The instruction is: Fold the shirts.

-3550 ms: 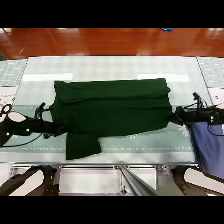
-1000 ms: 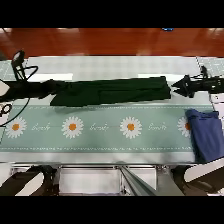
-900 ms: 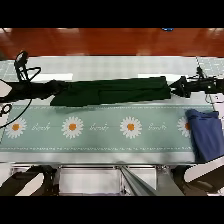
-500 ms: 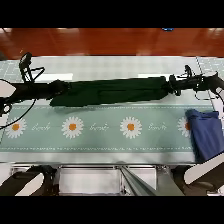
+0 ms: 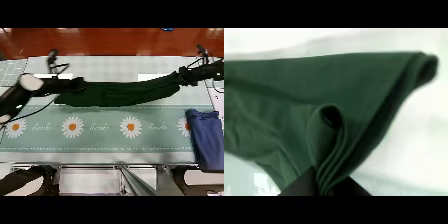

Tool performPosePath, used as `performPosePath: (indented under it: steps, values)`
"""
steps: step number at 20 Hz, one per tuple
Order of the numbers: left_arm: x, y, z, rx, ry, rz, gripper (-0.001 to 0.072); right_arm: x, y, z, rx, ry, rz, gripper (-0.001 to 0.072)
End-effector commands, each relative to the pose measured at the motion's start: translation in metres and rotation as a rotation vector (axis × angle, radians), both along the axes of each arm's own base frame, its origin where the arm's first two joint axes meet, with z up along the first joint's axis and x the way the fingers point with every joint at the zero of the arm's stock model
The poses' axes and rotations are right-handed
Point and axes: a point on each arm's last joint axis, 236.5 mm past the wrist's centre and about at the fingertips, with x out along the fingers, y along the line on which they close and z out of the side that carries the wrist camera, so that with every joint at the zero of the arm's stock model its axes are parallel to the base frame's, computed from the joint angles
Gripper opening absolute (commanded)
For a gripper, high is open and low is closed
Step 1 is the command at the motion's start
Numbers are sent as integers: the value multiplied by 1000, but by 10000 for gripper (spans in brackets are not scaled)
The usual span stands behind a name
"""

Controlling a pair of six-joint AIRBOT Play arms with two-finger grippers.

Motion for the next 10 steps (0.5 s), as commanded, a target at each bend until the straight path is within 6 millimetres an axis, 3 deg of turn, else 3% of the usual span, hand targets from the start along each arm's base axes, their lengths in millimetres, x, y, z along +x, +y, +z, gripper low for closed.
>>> performPosePath:
  steps: [1, 3, 6, 10]
  values:
    - [9, -88, -32, -7, 56, -158, 19, -51, 5, 34, -82, -62, 18, 20]
    - [0, -141, -59, -10, 164, -268, 19, -77, 14, 48, -85, -106, 8, 20]
    - [-37, -210, -95, 3, 312, -436, 20, -109, 27, 63, -74, -152, -5, 20]
    - [-94, -282, -110, -35, 376, -573, 20, -130, 39, 82, -50, -207, -14, 20]
